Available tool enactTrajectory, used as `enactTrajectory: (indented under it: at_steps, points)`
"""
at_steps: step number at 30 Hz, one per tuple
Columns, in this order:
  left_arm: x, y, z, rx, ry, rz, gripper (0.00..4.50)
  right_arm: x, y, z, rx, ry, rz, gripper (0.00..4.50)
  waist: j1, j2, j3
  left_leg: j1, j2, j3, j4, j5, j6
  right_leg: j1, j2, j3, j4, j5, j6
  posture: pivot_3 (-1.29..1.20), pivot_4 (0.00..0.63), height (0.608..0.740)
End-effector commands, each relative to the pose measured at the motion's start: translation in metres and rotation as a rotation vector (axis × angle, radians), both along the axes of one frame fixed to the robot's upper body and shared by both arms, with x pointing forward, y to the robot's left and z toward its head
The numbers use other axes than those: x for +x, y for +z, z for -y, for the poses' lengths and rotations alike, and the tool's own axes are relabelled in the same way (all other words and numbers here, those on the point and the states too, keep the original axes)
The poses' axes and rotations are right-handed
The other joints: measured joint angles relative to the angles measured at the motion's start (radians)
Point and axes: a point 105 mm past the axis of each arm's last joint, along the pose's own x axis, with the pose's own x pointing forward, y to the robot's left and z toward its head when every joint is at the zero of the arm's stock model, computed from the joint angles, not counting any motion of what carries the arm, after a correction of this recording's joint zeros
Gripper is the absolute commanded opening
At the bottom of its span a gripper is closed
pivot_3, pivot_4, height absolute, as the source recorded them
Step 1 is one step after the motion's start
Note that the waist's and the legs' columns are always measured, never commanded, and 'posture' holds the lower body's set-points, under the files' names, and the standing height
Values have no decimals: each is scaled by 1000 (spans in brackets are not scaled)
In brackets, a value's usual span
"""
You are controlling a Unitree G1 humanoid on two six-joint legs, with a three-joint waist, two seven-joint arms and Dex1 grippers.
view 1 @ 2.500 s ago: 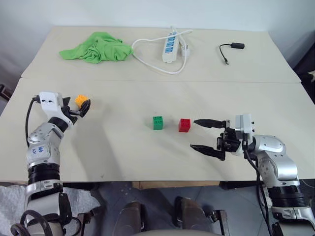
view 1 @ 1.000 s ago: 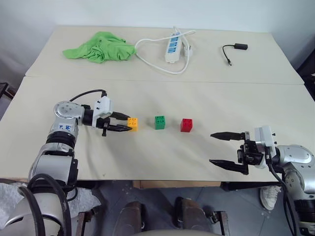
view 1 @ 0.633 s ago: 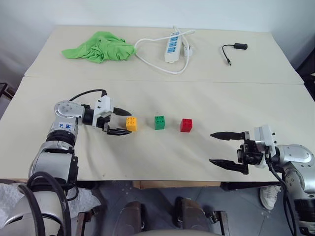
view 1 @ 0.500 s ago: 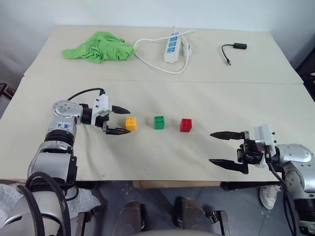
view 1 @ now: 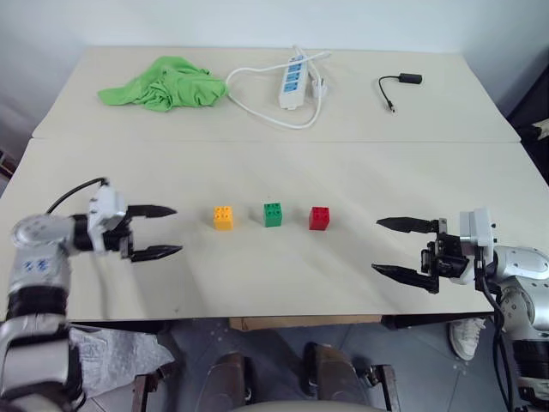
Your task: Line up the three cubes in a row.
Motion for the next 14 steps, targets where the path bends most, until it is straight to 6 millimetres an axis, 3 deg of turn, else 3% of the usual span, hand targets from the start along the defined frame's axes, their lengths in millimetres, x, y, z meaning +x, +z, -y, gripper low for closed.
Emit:
enactTrajectory:
  at_steps: [1,5,14]
  points:
    - [-11,18,-10,-9,92,101,4347,3,13,4,48,6,47,4500,8,0,0,0,0,0,0,0,0,0,0,0,0,0,0,0,150,740]
    - [-23,15,-16,-15,131,47,4347,7,13,4,23,36,61,4500,12,0,0,1,0,-1,0,0,0,1,-1,0,1,0,0,0,150,740]
    - [-18,17,-13,-7,185,130,4347,13,13,9,-18,42,78,4500,5,1,0,1,0,1,-1,-1,-1,-1,0,1,1,0,-1,0,150,740]
